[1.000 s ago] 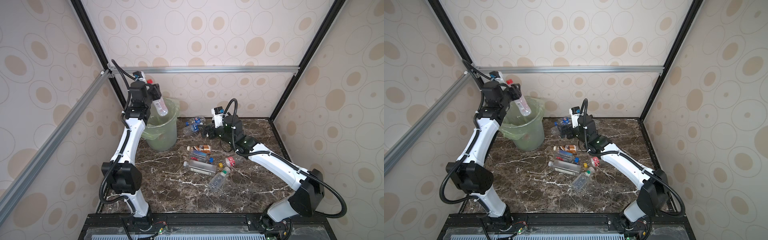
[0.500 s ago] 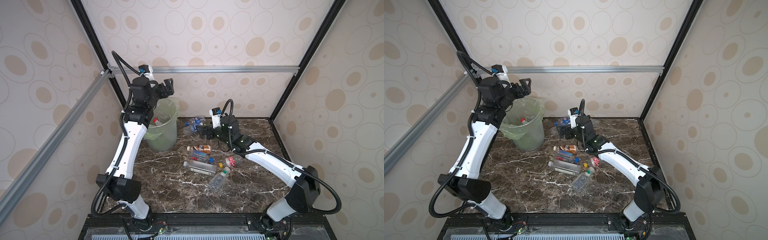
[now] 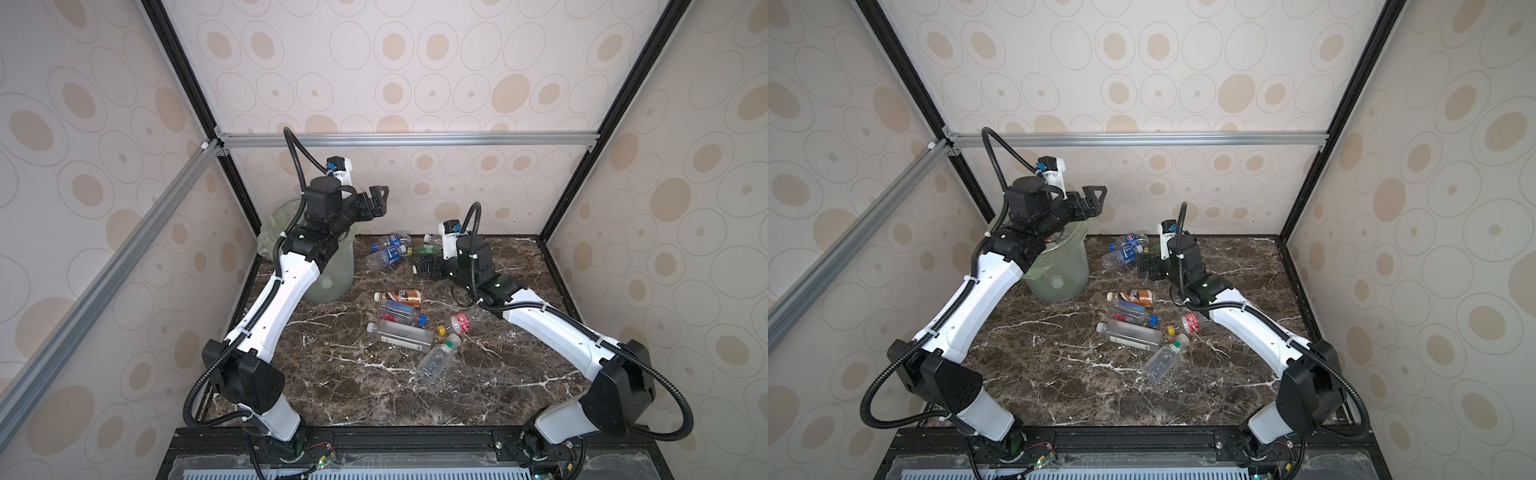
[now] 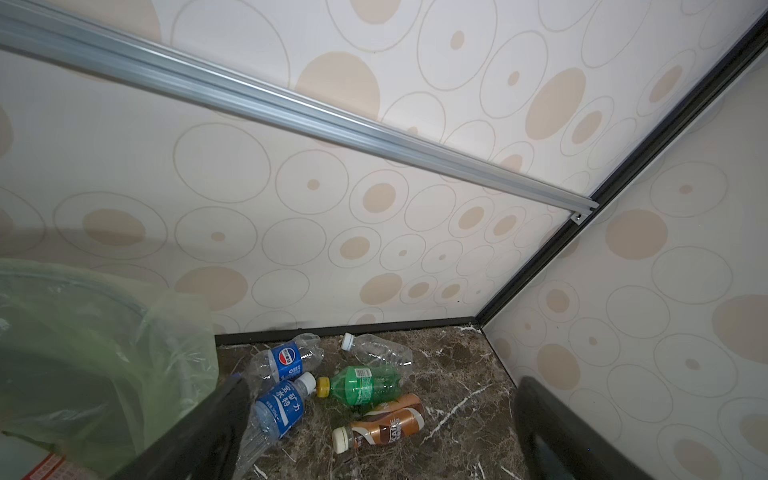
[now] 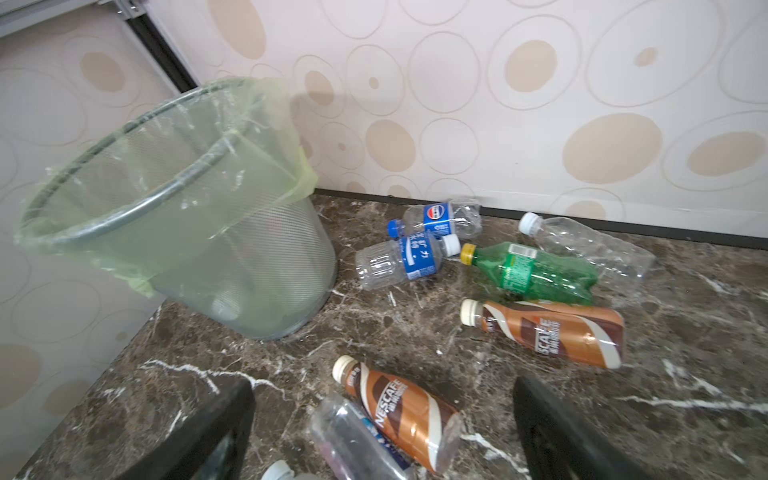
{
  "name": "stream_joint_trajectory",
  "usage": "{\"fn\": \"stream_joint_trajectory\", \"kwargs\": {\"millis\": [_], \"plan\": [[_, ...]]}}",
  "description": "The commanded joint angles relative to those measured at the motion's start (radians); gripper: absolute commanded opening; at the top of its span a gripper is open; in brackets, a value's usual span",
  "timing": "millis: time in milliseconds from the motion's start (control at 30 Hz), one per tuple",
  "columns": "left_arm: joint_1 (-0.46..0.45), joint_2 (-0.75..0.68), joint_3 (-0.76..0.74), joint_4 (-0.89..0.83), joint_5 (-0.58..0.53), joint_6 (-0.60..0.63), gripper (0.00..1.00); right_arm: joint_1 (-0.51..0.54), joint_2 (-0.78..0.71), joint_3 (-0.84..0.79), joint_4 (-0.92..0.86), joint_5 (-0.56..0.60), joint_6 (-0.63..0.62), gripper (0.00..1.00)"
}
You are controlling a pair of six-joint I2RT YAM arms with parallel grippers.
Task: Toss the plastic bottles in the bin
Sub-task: 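Lower left gripper toward table while right reaches red-label clear bottle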
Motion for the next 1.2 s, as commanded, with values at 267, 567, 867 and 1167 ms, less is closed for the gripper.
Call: {"fn": "stream_joint_trajectory", "kwargs": {"millis": [267,567,867,1167], "plan": [[-0.175,-0.015,-0.164,0.070,-0.008,-0.032,0.99,-0.179,0.071,-0.015,-0.104,-0.009,0.094,1.00],[-0.233,-0.042,-0.362,0.147,0.009,-0.077,0.99,-0.199,0.142,-0.030,-0.172,-0.006,0.091,1.00],[-0.277,-0.045,-0.487,0.190,0.020,-0.105,0.99,-0.198,0.048,-0.141,-0.293,0.082,0.093,1.00],[-0.317,-0.037,-0.531,0.200,0.025,-0.091,0.99,-0.199,-0.085,-0.250,-0.424,0.143,0.137,1.00]]}}
